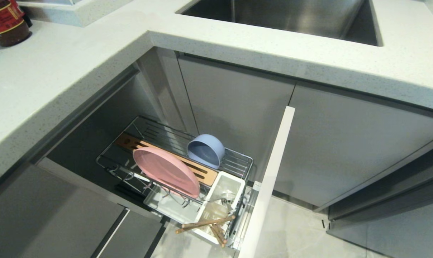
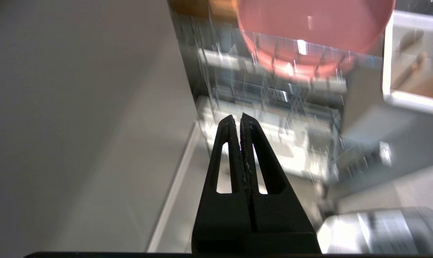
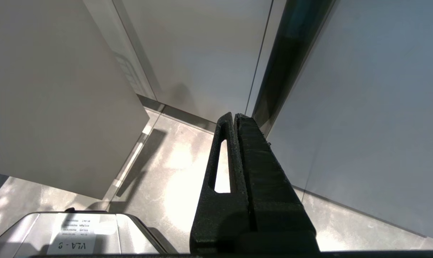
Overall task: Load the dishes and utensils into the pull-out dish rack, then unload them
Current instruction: Take the plate out of the cupboard
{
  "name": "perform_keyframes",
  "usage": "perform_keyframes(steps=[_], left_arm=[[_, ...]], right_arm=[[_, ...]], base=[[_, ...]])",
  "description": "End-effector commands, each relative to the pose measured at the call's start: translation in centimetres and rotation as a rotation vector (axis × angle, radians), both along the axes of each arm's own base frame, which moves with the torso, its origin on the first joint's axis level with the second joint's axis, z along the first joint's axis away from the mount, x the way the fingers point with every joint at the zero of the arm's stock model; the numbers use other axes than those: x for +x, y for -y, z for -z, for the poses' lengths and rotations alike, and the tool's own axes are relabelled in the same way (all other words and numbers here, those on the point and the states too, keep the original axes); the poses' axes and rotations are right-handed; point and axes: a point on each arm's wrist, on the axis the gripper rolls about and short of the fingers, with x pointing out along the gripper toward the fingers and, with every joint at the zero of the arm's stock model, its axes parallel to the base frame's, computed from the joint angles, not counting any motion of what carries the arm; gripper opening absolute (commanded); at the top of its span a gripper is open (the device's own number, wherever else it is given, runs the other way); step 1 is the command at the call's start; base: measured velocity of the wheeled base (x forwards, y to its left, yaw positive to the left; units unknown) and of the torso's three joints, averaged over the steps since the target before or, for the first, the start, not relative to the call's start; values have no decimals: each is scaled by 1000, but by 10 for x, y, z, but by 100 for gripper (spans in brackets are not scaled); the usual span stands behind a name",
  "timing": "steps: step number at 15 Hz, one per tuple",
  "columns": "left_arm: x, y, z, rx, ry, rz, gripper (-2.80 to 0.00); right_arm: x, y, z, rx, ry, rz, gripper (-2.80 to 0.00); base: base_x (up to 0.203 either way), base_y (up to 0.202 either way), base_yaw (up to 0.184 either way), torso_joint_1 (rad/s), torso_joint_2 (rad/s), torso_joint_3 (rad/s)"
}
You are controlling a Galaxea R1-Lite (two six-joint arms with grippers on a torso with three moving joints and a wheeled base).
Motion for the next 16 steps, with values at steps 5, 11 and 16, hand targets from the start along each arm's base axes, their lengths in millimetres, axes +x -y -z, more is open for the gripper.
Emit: perform_keyframes(steps=[5,11,16], left_arm=[[0,0,1,-3,-4,3,-280],[0,0,1,-7,-4,3,-280],[-3,0,-11,1,48,-1,-280]], right_arm=[[0,0,0,-1,0,0,-280],[0,0,0,0,0,1,-280],[0,0,0,-1,0,0,-280]], base=[[0,0,0,0,0,0],[0,0,0,0,0,0],[0,0,0,0,0,0]])
